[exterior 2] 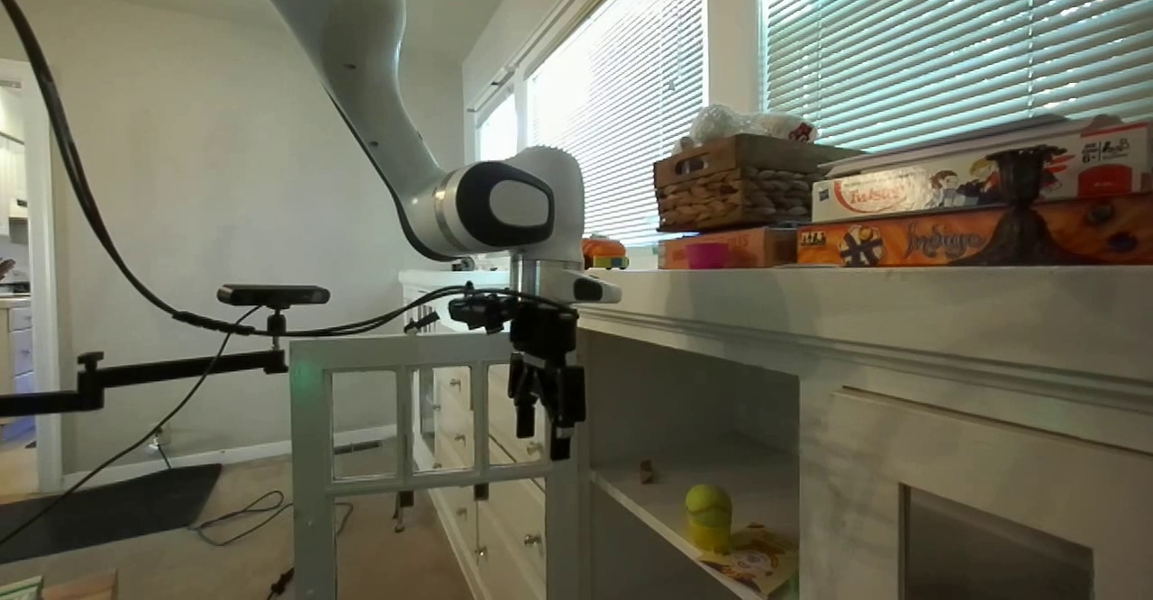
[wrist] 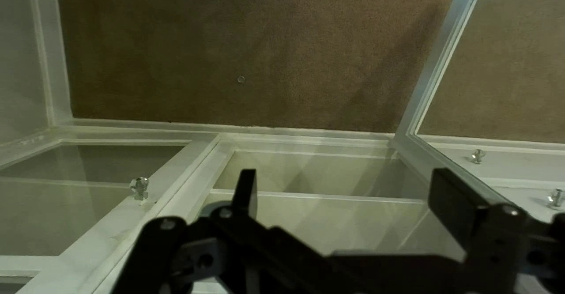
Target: Put the tennis ball inside the cupboard drawer
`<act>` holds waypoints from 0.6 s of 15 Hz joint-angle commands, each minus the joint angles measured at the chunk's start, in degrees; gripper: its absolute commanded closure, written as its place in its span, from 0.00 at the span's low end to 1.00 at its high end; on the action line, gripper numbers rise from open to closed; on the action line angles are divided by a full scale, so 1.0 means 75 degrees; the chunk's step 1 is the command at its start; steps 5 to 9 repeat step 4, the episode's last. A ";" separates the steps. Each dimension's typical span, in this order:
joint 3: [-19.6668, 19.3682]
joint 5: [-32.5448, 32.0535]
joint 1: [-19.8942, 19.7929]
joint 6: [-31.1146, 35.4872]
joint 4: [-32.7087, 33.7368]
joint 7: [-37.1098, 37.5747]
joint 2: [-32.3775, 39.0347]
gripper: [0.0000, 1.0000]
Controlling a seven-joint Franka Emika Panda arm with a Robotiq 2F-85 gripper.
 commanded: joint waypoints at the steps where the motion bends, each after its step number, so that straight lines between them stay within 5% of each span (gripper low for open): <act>1: 0.0043 -0.0009 -0.0049 -0.0021 -0.0019 -0.0005 -0.0051 0.00; 9: 0.0042 -0.0013 -0.0050 -0.0022 -0.0025 -0.0004 -0.0058 0.00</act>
